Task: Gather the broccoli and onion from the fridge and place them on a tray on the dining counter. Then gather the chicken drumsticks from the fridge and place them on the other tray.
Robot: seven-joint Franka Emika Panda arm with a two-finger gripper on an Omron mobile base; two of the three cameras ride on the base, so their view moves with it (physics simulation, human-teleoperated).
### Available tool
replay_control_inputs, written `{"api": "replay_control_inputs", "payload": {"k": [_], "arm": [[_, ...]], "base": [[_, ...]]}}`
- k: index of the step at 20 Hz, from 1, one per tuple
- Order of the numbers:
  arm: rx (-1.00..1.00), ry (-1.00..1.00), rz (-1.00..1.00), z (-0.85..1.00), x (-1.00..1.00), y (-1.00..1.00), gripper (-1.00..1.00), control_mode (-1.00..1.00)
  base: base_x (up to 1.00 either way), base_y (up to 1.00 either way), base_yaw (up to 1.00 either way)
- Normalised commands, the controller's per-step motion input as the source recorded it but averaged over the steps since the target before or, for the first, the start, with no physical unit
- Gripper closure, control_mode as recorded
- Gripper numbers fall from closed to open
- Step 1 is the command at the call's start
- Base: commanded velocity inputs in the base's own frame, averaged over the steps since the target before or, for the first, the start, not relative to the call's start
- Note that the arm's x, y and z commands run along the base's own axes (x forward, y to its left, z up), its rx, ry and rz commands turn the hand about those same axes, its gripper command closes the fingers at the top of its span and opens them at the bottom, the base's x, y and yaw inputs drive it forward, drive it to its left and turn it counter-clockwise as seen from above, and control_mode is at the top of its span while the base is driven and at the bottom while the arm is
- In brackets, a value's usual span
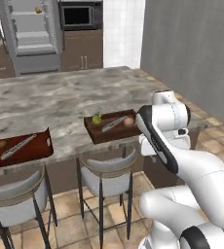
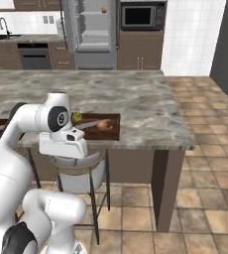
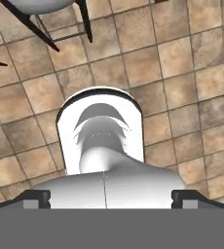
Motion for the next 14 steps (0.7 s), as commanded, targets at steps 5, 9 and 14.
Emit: {"api": "replay_control_inputs", "payload": {"k": [5,9,14], "arm": [[0.00,0.00,0.00,0.00,0.00,0.00,-1.00,1.00],[0.00,0.00,0.00,0.00,0.00,0.00,-1.00,1.00],[0.00,0.00,0.00,0.00,0.00,0.00,-1.00,1.00]], "base": [[0.09,-1.00,0.02],[0.20,-1.00,0.03],[0.25,-1.00,0.04]]}}
